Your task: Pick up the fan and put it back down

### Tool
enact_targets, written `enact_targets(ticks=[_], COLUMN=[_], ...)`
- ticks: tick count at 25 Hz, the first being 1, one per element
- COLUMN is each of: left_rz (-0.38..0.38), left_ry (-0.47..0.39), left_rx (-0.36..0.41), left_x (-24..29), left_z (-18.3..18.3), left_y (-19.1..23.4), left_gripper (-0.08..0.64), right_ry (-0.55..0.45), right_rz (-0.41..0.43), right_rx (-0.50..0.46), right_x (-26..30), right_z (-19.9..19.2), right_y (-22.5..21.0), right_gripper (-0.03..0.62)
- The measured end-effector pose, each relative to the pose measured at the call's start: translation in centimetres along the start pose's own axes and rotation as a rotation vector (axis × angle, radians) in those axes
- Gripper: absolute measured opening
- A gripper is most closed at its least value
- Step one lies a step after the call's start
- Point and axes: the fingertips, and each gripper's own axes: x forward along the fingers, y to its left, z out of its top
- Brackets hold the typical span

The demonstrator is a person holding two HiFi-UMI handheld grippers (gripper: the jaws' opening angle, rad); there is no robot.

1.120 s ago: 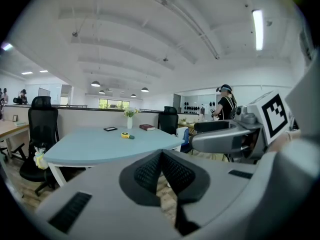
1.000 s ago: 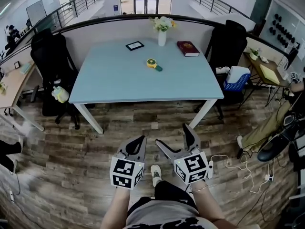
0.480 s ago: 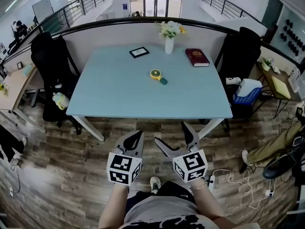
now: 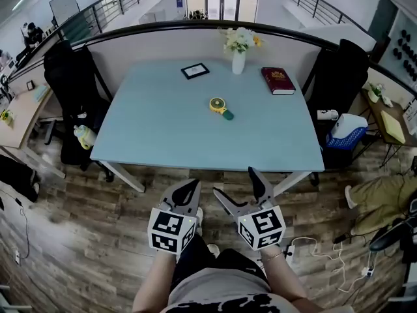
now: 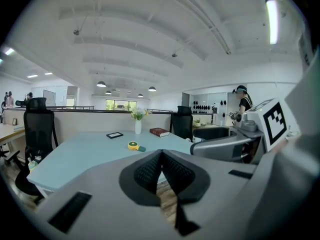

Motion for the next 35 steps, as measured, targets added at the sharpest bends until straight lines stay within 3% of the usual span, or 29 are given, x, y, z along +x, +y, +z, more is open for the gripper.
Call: enact_targets(ticks=[12, 29, 35], left_rz=[-0.031, -0.147, -0.194], left_ry=[-0.001, -0.054, -0.039], left_rx=[-0.055, -0.007, 0.006], left_x=[5.9, 17.4, 20.3], left_z=[0.9, 8.8, 9.1], left_y=[4.7, 15.3, 17.0], left_gripper=[0.011, 0.011, 0.011], right_ry=[0.017, -0.008, -0.011], right_rz=[-0.047, -0.160, -0.211], right_rx=[-0.020, -0.069, -0.040], right_x=[6.1, 18.9, 21.4], right_z=[0.9, 6.8, 6.7], right_y=[-4.3, -10.7, -12.4], right_gripper=[0.446, 0.442, 0.442])
